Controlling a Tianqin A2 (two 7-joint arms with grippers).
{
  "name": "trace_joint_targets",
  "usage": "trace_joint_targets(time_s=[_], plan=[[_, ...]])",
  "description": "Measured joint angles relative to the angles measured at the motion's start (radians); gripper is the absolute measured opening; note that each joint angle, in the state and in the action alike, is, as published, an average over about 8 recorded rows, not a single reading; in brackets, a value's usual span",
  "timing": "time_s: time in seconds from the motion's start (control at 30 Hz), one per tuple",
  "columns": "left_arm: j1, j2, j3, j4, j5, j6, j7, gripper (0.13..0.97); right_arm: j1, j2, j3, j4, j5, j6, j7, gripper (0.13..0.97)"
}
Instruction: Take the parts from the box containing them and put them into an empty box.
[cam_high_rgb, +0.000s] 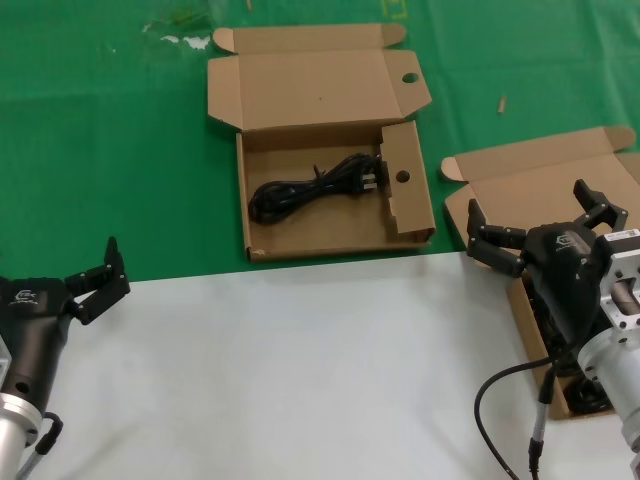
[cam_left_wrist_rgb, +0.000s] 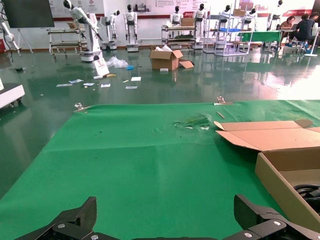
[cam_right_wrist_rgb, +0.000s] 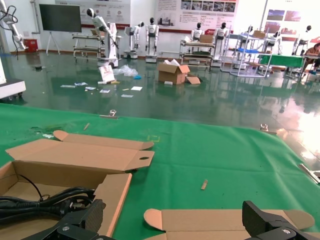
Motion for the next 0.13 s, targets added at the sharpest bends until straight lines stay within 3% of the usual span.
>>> trace_joint_targets(time_s=[0.13], plan=[[0.0,0.0,0.0,0.0,0.0,0.0,0.0,0.966,0.0,0.0,0.0,0.0,0.0,0.0,0.0,0.966]])
